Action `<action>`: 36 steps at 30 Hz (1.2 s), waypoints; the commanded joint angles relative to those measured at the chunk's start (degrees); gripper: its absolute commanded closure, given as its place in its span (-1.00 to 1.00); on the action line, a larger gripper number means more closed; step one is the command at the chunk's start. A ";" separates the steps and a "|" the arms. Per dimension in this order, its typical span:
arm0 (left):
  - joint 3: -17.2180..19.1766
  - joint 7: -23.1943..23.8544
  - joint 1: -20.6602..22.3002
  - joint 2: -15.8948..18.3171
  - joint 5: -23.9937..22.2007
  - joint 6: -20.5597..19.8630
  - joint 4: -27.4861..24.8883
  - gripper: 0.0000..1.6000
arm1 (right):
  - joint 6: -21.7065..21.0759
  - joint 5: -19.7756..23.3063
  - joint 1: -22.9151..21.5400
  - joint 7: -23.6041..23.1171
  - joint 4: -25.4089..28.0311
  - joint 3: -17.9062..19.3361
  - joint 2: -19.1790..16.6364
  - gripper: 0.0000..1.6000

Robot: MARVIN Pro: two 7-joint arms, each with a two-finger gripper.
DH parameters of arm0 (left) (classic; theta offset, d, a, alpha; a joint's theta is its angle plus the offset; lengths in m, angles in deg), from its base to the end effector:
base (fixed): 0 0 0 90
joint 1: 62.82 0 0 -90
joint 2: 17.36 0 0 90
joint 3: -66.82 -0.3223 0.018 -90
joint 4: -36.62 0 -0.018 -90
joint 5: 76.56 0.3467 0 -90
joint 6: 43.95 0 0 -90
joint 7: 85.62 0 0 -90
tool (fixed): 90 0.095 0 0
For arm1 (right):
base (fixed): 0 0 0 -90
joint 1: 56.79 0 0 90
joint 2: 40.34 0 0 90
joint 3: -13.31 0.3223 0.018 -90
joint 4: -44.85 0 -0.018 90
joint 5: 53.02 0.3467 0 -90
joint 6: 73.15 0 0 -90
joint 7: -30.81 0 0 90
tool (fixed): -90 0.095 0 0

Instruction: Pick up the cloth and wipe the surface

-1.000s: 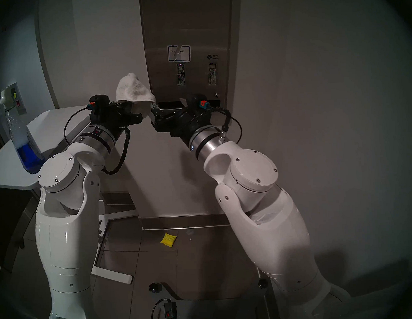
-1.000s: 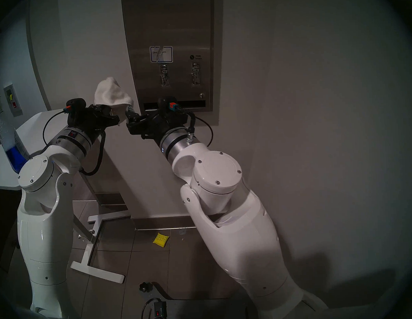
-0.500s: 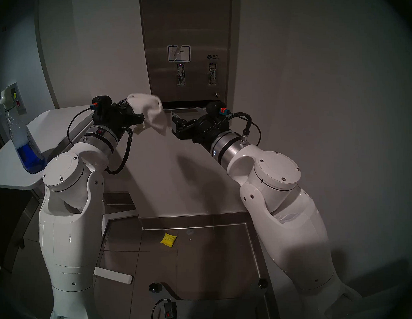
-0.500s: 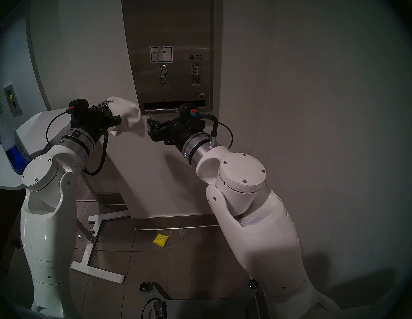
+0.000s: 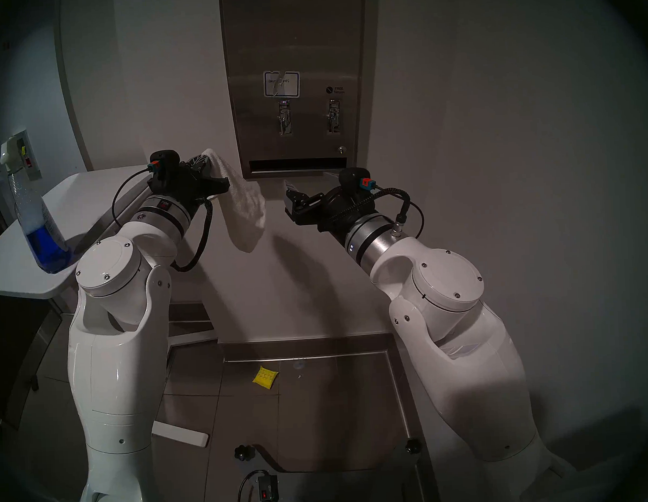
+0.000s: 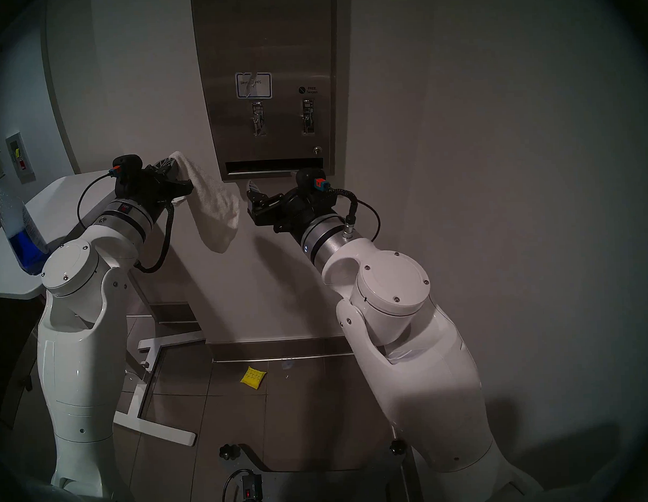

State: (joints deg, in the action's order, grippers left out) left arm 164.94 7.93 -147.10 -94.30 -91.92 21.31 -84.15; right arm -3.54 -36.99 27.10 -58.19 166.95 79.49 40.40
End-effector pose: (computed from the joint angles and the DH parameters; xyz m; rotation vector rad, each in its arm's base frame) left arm 0.4273 0.0753 -0.0922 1.9376 -0.0710 2.4230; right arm 0.3904 0.1503 -0.1187 -1.6705 -0.4119 -2.0692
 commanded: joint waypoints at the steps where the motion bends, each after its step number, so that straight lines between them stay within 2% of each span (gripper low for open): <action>1: 2.81 -2.68 5.71 -0.77 -0.24 0.09 1.05 1.00 | 4.48 -1.64 -1.08 0.98 1.18 -0.20 1.12 -1.00; 11: 4.83 -4.70 9.71 0.47 0.58 0.44 4.65 1.00 | 6.57 -2.60 -0.98 1.82 1.31 -1.23 1.58 -1.00; 16: 6.91 -5.54 12.48 2.14 1.01 0.93 8.06 1.00 | 6.76 -2.22 0.20 1.52 2.54 -1.78 0.99 -1.00; 17: 7.28 -5.64 12.00 2.84 0.69 1.38 8.20 1.00 | 6.88 -2.33 0.49 1.57 2.79 -1.98 0.90 -1.00; 22: 8.67 -6.03 14.46 3.72 1.03 1.39 10.38 1.00 | 9.34 -5.22 2.19 3.95 3.55 -2.13 0.23 -1.00; 26: 9.09 -6.03 14.42 4.24 1.08 1.66 10.52 1.00 | 13.15 -5.74 5.41 6.12 4.54 -0.91 0.38 -1.00; 27: 9.23 -6.01 14.24 4.31 1.08 1.66 10.36 1.00 | 12.44 -5.85 6.26 6.60 4.96 -0.21 0.35 -1.00; 29: 9.46 -5.90 13.96 4.46 1.04 1.71 10.14 1.00 | 15.45 -6.45 8.12 7.55 4.78 0.87 -0.47 -1.00; 36: 10.22 -5.31 12.93 4.66 0.75 1.87 9.11 1.00 | 20.28 -6.71 13.01 10.13 4.61 4.99 -1.02 -1.00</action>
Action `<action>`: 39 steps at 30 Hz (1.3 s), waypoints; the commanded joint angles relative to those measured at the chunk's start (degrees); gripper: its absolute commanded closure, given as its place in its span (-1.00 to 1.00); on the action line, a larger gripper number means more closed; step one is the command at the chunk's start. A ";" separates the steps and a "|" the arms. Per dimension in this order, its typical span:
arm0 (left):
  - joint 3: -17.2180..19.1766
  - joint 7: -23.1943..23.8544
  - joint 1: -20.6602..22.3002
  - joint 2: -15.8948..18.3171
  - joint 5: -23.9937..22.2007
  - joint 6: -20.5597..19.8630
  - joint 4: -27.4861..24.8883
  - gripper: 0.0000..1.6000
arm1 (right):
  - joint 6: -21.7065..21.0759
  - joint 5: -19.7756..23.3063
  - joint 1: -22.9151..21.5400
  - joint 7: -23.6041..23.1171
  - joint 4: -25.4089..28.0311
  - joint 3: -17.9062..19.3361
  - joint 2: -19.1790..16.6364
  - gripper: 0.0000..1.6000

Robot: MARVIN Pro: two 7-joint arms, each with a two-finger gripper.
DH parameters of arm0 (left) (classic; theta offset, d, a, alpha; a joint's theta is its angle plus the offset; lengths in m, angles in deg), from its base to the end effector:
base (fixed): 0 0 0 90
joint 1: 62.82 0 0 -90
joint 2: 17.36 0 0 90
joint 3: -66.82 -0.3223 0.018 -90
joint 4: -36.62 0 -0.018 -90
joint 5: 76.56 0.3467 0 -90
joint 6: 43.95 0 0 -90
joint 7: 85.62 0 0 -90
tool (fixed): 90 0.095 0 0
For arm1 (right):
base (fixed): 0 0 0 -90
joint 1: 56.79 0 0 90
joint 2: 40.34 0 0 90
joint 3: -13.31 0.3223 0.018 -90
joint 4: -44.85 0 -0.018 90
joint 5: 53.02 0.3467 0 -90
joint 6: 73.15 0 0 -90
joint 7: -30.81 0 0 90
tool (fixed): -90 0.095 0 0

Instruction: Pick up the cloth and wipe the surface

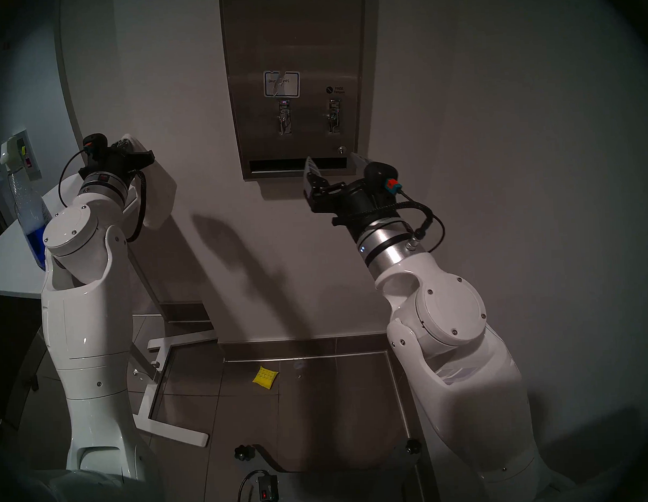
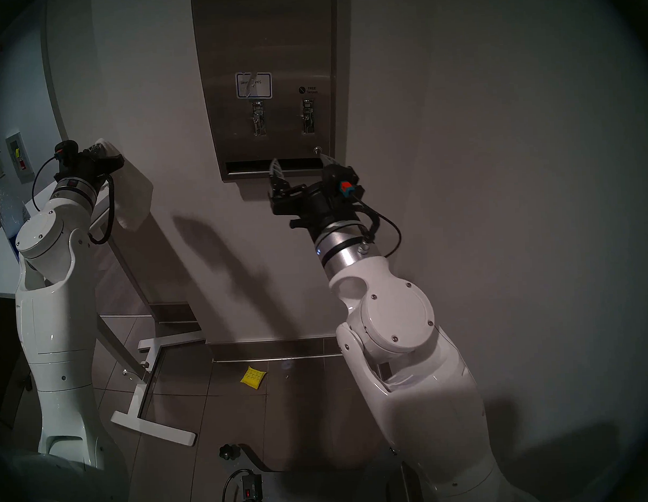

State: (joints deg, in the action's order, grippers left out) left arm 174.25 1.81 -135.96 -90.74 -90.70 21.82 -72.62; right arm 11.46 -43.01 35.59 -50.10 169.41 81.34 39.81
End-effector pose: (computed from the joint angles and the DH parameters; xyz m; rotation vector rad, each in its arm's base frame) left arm 0.4627 0.1897 -0.0549 -1.7708 -0.2658 -2.3405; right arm 0.3679 0.1177 -0.1340 -1.5801 -0.1778 -2.3372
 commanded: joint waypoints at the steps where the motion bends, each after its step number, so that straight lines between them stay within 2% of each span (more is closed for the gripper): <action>1: 1.14 0.96 1.69 1.14 -0.57 1.37 -2.62 1.00 | 6.72 -0.19 5.42 1.96 2.10 3.70 -0.59 -1.00; 4: 1.65 1.35 1.47 1.27 -0.79 1.28 -3.11 1.00 | 9.82 1.14 7.80 1.30 1.85 5.31 -1.34 -1.00; 5: 1.78 1.41 1.33 1.29 -0.83 1.19 -3.35 1.00 | 8.23 1.84 8.00 1.48 1.74 6.05 -1.31 -1.00; 6: 1.95 1.58 1.17 1.31 -0.94 1.13 -3.59 1.00 | 11.28 2.50 9.12 1.32 1.11 6.83 -1.25 -1.00; 12: 3.37 1.93 0.43 1.12 -1.88 0.55 -4.42 1.00 | 14.25 6.56 10.60 -0.59 0.49 9.70 -1.47 -1.00; 13: 4.08 1.87 0.54 1.45 -1.87 0.45 -3.77 1.00 | 16.31 8.52 11.12 -1.85 0.49 10.28 -1.69 -1.00; 15: 4.76 1.54 1.18 1.73 -1.82 0.36 -2.24 1.00 | 18.53 9.57 11.90 -2.94 0.23 10.39 -2.35 -1.00; 17: 5.07 1.72 1.41 1.96 -1.95 0.53 -1.63 1.00 | 17.75 9.84 12.33 -3.24 0.55 10.49 -2.19 -1.00; 18: 5.32 1.78 1.76 2.37 -1.84 0.83 -0.94 1.00 | 20.04 10.64 13.14 -3.96 0.06 10.29 -2.46 -1.00; 22: 5.31 1.55 2.54 2.53 -1.78 0.88 -0.01 1.00 | 21.72 11.37 14.34 -4.43 -0.52 9.89 -2.04 -1.00; 23: 5.07 1.25 3.21 2.55 -1.63 0.98 1.11 1.00 | 23.39 11.38 15.00 -4.60 -1.18 9.37 -1.64 -1.00; 34: 4.02 0.63 5.96 4.21 -0.31 2.47 6.51 1.00 | 24.93 12.03 15.02 -5.35 -1.79 9.29 -1.83 -1.00; 39: 3.56 -2.11 8.25 5.98 2.92 3.85 10.62 1.00 | 25.13 12.26 15.00 -5.56 -1.94 9.31 -1.82 -1.00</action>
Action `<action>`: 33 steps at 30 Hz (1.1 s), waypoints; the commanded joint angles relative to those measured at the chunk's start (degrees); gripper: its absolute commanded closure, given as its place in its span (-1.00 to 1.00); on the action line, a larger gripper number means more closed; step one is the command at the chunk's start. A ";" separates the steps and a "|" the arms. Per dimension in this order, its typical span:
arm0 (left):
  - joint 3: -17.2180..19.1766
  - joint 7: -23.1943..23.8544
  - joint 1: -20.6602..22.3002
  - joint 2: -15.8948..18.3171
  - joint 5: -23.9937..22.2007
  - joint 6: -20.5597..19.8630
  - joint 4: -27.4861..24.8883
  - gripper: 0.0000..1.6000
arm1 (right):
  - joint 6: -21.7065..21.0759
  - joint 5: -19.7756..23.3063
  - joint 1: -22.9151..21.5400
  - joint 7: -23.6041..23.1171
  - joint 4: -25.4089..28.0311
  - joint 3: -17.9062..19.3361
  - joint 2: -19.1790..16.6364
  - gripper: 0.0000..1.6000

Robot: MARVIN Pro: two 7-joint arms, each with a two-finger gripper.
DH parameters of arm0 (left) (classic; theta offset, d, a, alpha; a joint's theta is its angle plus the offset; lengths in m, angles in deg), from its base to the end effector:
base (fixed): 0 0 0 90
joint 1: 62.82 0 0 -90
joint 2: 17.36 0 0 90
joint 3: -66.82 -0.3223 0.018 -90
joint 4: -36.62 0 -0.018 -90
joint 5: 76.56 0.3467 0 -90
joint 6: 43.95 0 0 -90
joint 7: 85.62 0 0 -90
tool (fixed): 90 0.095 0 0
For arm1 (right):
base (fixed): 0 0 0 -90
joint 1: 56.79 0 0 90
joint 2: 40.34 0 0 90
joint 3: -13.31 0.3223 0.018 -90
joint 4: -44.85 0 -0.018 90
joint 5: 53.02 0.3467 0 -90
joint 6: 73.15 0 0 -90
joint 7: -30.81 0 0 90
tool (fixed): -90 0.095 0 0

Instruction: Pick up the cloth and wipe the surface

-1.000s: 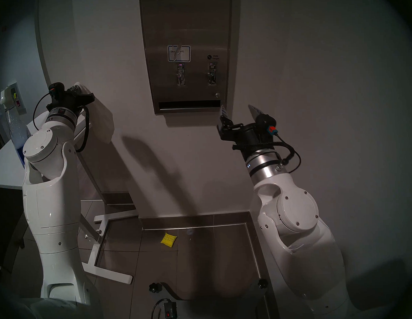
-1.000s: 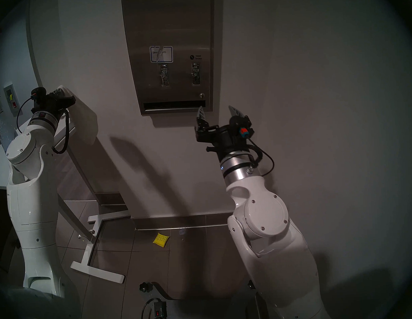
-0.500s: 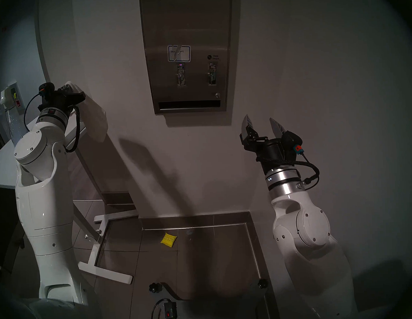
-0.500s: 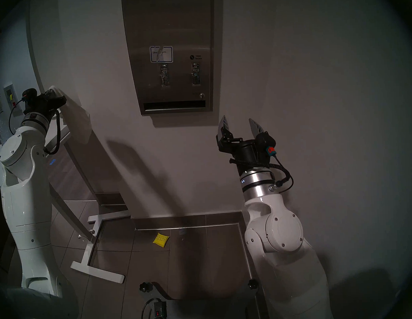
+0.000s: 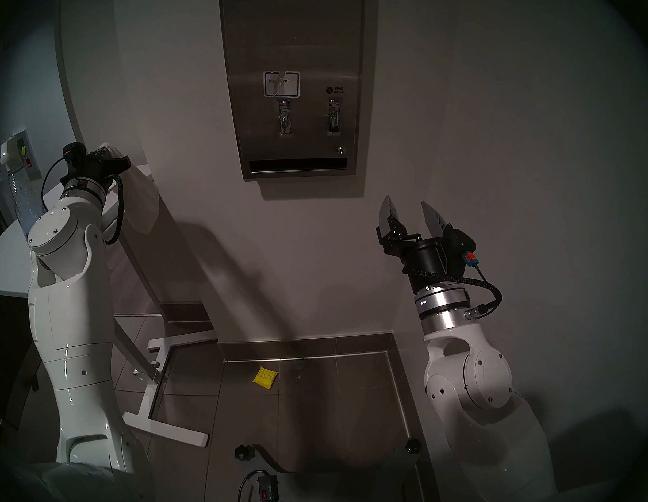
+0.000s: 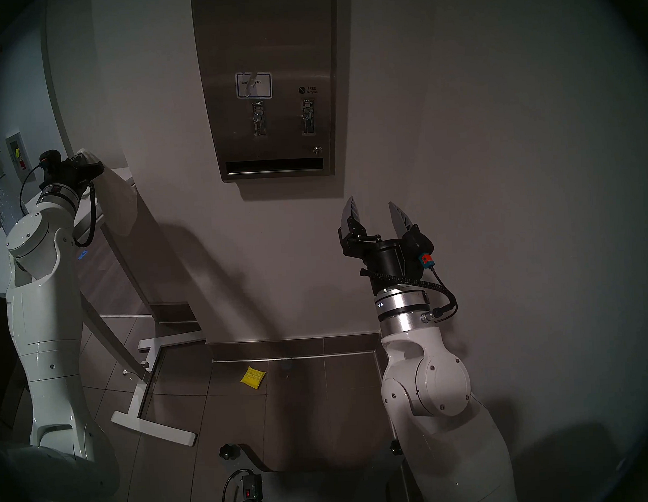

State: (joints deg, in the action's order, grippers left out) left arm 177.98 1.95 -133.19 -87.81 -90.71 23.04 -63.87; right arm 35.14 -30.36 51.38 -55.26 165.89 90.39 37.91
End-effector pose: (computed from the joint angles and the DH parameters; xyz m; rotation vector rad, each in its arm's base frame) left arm 0.4775 0.2497 -0.0705 -1.7805 -0.3703 -2.2332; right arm 0.3313 0.0498 -0.2177 -1.4576 0.1520 -2.3152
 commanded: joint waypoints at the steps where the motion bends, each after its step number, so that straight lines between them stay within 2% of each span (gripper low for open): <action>1: -0.18 -2.25 5.48 3.04 2.94 2.63 1.87 1.00 | 1.45 -0.40 -0.80 -0.40 1.58 0.27 0.08 -1.00; 16: -1.80 -5.14 11.92 7.18 6.07 6.41 10.13 1.00 | 1.64 -0.44 -0.80 -0.79 1.33 0.39 0.33 -1.00; 17: -1.84 -5.58 11.14 7.88 5.85 6.69 10.05 1.00 | 1.65 -0.44 -0.80 -0.82 1.33 0.40 0.34 -1.00; 18: -1.88 -5.87 13.18 7.43 6.66 6.75 11.84 1.00 | 1.68 -0.45 -0.80 -0.85 1.33 0.41 0.37 -1.00; 19: -2.05 -6.33 12.10 8.26 6.32 7.04 11.57 1.00 | 1.70 -0.46 -0.79 -0.87 1.33 0.42 0.39 -1.00; 22: -2.16 -7.42 14.43 8.08 7.44 7.79 14.69 1.00 | 1.76 -0.49 -0.77 -0.97 1.32 0.46 0.46 -1.00; 28: -3.21 -7.77 15.39 9.36 8.54 9.66 17.05 1.00 | 1.80 -0.53 -0.74 -1.12 1.30 0.53 0.58 -1.00; 33: -3.45 -7.99 18.19 10.62 8.21 9.75 20.03 1.00 | 1.77 -0.52 -0.75 -1.24 1.24 0.58 0.67 -1.00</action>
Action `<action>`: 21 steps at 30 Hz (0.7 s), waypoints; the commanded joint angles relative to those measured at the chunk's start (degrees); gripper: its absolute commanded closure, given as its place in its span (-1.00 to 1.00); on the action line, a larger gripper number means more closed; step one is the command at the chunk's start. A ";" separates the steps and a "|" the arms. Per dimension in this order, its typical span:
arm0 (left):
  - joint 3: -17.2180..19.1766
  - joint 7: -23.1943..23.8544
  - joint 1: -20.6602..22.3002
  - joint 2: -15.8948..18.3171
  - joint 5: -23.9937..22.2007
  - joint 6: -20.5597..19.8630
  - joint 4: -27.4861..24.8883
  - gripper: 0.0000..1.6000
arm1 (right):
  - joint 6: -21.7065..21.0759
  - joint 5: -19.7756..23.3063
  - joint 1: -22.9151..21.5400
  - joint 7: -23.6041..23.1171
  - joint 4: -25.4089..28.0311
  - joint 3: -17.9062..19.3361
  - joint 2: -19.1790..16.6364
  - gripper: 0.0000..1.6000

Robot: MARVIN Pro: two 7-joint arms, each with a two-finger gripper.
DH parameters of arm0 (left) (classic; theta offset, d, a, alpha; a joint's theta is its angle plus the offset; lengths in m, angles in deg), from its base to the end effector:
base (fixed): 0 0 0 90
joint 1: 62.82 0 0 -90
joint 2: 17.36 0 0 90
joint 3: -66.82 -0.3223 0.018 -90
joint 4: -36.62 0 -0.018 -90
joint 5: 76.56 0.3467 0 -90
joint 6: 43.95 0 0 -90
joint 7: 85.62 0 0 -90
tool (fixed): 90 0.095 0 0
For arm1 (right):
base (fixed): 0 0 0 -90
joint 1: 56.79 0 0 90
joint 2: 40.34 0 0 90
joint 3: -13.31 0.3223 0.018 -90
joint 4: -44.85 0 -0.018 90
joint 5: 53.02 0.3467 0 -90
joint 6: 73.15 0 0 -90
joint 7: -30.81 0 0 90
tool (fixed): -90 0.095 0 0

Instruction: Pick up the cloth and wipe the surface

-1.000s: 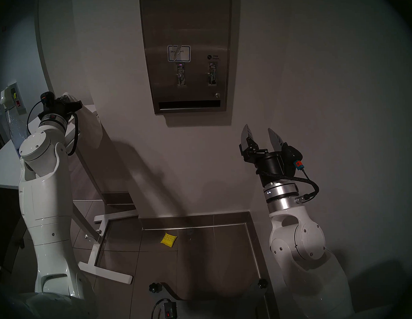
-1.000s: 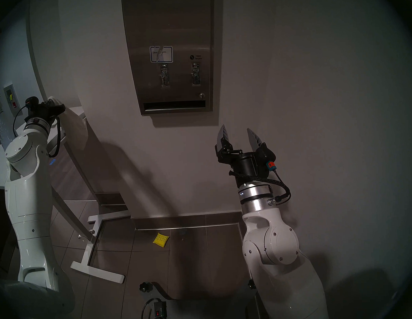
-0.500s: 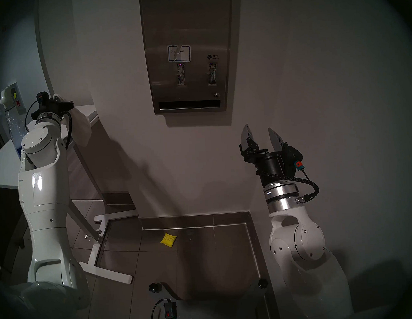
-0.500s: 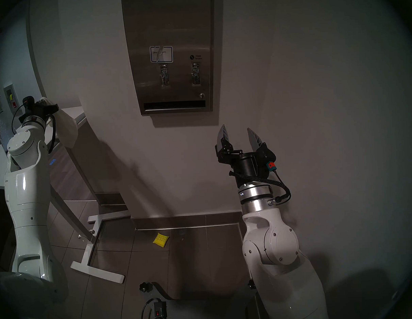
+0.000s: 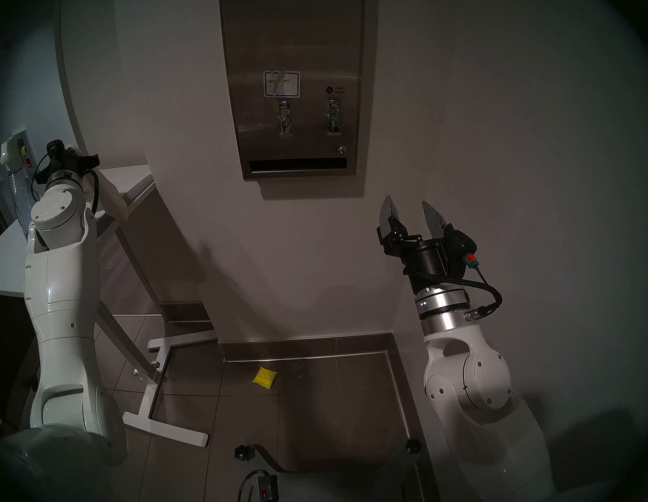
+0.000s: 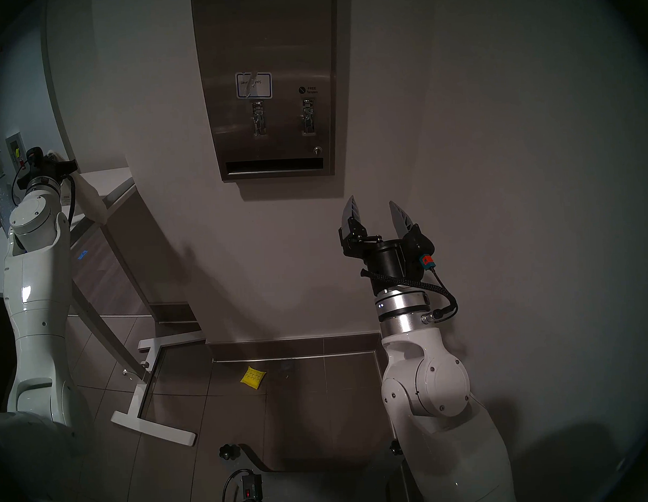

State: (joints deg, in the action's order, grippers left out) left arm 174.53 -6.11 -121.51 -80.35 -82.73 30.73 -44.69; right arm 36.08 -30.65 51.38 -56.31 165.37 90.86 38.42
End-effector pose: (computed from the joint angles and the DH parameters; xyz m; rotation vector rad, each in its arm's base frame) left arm 0.5218 0.3287 -0.0543 -1.5735 -0.4413 -2.0109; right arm 0.3319 0.0486 -0.2188 -1.4400 0.1452 -2.3288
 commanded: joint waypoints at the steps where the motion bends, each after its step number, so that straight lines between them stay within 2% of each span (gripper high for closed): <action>1: -0.05 0.37 5.76 3.72 -0.66 1.90 0.45 1.00 | 0.84 -0.23 -0.74 -0.21 1.76 0.12 0.18 -1.00; 9: -0.26 -0.55 8.73 3.08 -3.32 -1.16 4.02 1.00 | 0.92 -0.30 -0.69 -0.35 1.79 0.19 0.32 -1.00; 11: -0.50 0.42 11.64 2.71 -4.58 -3.11 7.17 1.00 | 0.94 -0.33 -0.67 -0.43 1.80 0.23 0.39 -1.00; 13: -0.81 0.68 10.57 3.25 -5.71 -3.54 6.36 1.00 | 0.95 -0.34 -0.66 -0.45 1.80 0.23 0.41 -1.00; 15: -1.03 1.09 12.18 2.90 -5.91 -4.16 7.94 1.00 | 0.95 -0.35 -0.65 -0.48 1.79 0.25 0.45 -1.00; 19: -1.19 0.74 12.81 2.84 -7.16 -5.11 8.57 1.00 | 0.93 -0.37 -0.65 -0.55 1.77 0.28 0.51 -1.00; 20: -1.26 0.52 13.24 2.84 -7.20 -5.36 8.90 0.86 | 0.93 -0.37 -0.65 -0.57 1.76 0.29 0.53 -1.00; 21: -1.23 0.44 13.80 2.87 -7.50 -5.95 9.30 -0.01 | 0.92 -0.37 -0.65 -0.60 1.75 0.30 0.56 -1.00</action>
State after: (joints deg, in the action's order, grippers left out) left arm 173.27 -5.52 -113.82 -78.51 -88.83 25.50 -35.13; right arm 36.21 -30.79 51.39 -56.76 165.31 91.08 38.81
